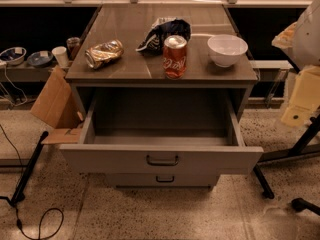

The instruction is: Place blue chip bag into middle drawer

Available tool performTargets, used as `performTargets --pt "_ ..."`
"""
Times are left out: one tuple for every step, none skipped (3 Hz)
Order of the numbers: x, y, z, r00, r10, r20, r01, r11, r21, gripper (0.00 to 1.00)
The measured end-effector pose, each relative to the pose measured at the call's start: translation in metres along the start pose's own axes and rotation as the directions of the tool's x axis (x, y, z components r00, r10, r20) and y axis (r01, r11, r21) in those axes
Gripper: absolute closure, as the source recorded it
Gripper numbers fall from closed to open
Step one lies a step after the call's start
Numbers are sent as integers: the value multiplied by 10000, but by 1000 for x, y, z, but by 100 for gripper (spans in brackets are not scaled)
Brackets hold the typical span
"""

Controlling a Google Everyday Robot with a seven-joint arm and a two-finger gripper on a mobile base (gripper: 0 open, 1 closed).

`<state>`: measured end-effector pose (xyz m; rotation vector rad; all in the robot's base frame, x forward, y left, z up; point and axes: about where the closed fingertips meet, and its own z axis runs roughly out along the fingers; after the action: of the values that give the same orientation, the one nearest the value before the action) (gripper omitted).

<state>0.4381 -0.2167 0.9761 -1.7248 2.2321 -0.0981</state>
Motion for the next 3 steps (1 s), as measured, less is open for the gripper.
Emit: performTargets --pt "0 0 0 10000 0 0 0 10000 0 0" --pt "-10 -9 -12 9995 15 323 -26 9994 337 0" --pt "-38 -35 -26 9969 -70 778 0 9960 893 0"
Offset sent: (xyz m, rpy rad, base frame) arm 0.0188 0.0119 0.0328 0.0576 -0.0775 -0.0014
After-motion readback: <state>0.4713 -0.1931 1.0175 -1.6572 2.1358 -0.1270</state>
